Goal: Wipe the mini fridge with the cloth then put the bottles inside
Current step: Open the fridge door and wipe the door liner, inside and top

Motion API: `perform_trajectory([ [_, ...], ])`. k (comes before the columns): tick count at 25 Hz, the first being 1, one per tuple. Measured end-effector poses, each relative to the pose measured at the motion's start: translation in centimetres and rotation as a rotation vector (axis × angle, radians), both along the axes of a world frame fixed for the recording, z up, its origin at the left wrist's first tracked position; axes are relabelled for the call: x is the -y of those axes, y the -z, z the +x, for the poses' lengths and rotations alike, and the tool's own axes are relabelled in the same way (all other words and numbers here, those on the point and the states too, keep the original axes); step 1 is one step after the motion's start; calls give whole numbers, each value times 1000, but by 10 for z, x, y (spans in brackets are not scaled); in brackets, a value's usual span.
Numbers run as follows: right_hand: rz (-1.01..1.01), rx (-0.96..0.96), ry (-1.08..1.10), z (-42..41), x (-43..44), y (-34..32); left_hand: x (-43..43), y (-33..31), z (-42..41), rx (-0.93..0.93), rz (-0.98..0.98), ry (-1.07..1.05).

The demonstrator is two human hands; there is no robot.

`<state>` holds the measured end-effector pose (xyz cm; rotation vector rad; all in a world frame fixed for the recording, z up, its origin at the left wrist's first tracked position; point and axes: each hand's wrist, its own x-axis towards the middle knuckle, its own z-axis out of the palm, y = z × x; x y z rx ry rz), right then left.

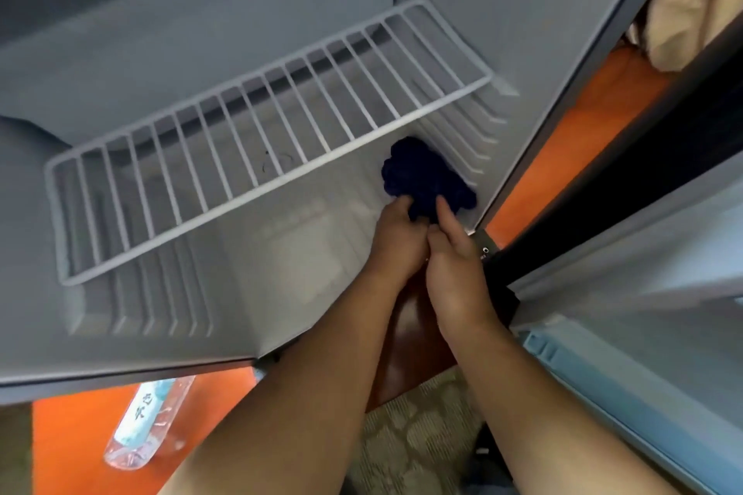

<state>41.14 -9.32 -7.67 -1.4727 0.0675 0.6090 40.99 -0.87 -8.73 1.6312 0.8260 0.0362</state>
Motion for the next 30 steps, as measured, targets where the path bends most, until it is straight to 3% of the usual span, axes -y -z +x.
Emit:
perform_trajectory([
  [2, 24, -38, 20, 0, 1, 8, -3, 3, -5, 7, 37, 20],
  [7, 303, -357, 113, -6, -7, -7, -21, -19, -57, 143, 101, -78],
  [10, 335, -363, 44, -26, -29, -32, -26, -46, -99, 202, 165, -216],
  [14, 346, -359, -215, -63, -64, -66, -30, -89, -144, 217, 257, -323],
  [18, 334, -401, -408, -91, -88, -89, -24, -113, -183, 81, 276, -421],
  [23, 303, -441, -451, -116, -103, -95, -2, -130, -226, 53, 324, -355],
  [30, 272, -378, -593, -117, -59, -78, 43, -131, -244, -13, 341, -306],
])
